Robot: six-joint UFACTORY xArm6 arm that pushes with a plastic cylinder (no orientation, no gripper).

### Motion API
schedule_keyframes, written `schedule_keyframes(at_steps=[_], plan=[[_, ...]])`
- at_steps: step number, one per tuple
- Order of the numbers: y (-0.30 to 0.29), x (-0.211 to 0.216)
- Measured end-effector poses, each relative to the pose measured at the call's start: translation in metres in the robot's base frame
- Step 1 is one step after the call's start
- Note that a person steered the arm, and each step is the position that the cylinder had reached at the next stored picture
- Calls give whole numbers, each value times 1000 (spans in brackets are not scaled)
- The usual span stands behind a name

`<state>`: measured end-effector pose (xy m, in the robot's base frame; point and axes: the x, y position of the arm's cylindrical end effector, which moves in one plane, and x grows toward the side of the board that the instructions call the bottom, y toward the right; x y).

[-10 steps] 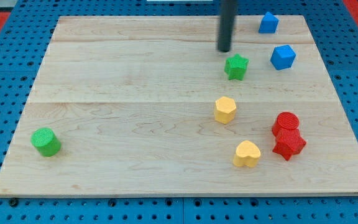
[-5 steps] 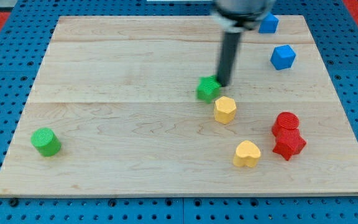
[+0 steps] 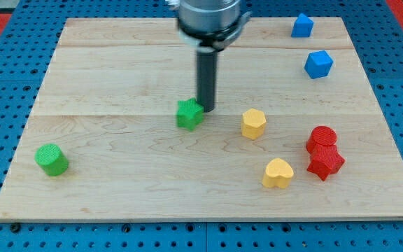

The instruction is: Place the green star to the right of the green circle

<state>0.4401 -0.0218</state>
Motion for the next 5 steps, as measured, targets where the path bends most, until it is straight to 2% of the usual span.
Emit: schedule_keyframes(at_steps=[1, 2, 3, 4, 5], plan=[[-92, 23], [-114, 40], [-88, 41], [-104, 66], [-155, 68]])
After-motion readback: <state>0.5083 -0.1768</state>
